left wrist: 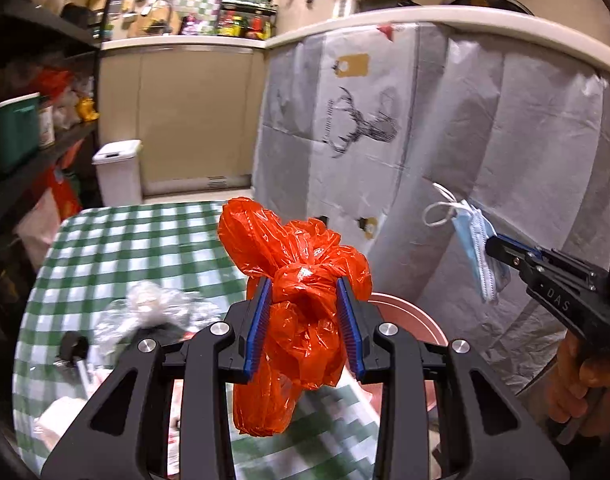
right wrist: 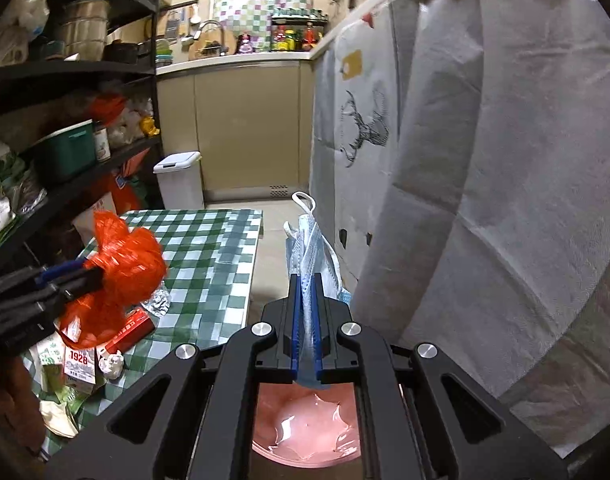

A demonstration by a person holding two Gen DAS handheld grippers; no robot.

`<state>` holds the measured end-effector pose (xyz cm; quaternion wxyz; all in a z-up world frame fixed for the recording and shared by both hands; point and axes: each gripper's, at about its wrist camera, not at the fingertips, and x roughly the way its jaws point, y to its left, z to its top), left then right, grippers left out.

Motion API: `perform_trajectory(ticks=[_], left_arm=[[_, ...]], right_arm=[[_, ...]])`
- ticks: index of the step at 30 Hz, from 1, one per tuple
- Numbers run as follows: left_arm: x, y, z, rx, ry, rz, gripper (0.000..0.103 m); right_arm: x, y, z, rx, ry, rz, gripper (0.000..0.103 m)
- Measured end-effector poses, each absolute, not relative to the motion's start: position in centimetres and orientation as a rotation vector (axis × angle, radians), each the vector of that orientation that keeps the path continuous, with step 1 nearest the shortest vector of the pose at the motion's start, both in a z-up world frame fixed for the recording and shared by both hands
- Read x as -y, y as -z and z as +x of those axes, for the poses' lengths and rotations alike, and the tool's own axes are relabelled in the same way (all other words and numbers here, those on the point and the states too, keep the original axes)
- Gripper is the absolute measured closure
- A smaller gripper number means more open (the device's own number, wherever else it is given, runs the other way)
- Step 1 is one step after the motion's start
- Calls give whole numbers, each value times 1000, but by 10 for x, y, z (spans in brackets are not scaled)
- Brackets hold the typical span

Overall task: Collect trash
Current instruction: 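Carry the red bag with the left gripper while the right gripper carries the mask to the pink bin, then open the left gripper over the pink bin while the right gripper opens, dropping the mask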

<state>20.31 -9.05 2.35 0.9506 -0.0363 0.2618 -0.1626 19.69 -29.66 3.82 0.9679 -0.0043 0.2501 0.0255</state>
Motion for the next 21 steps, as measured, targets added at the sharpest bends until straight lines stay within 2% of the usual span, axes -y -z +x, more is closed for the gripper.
perform_trajectory(ticks=[21], left_arm=[[173,20,234,-629,431,-6,70]], right_arm=[[321,-17,214,-579,-7,15,94]])
